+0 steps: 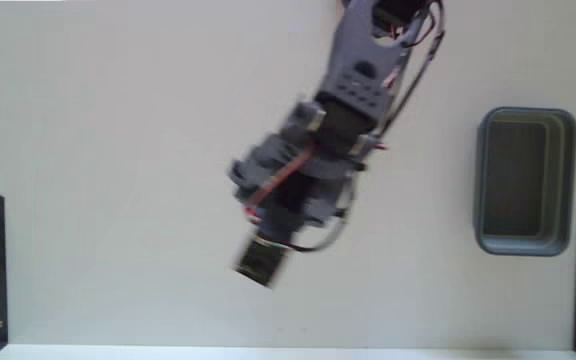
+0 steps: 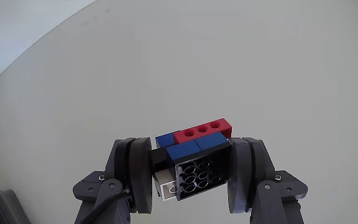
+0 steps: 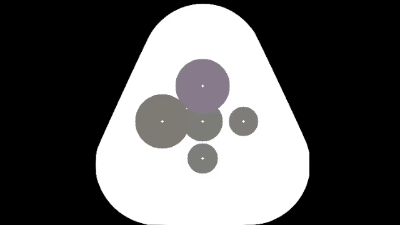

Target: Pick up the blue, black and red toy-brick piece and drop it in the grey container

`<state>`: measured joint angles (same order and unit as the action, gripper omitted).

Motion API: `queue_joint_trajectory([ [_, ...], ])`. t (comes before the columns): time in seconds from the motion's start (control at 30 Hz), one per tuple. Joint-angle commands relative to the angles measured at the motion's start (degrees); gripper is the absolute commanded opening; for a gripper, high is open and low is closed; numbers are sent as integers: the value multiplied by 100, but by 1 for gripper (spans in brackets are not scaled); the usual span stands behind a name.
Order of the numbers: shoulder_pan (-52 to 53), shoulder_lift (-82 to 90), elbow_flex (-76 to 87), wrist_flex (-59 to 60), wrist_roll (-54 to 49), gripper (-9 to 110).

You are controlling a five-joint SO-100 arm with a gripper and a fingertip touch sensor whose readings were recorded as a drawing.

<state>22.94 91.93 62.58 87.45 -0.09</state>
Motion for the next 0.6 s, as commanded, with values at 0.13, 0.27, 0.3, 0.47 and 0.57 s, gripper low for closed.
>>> queue_joint_trajectory([
  [0.13,-1316,176,40,-228,9,63],
  [0.27,-2052,167,86,-282,9,63],
  [0.3,-2247,165,98,-296,9,63],
  [0.47,-3061,154,148,-356,9,63],
  [0.57,-3535,148,177,-391,9,63],
])
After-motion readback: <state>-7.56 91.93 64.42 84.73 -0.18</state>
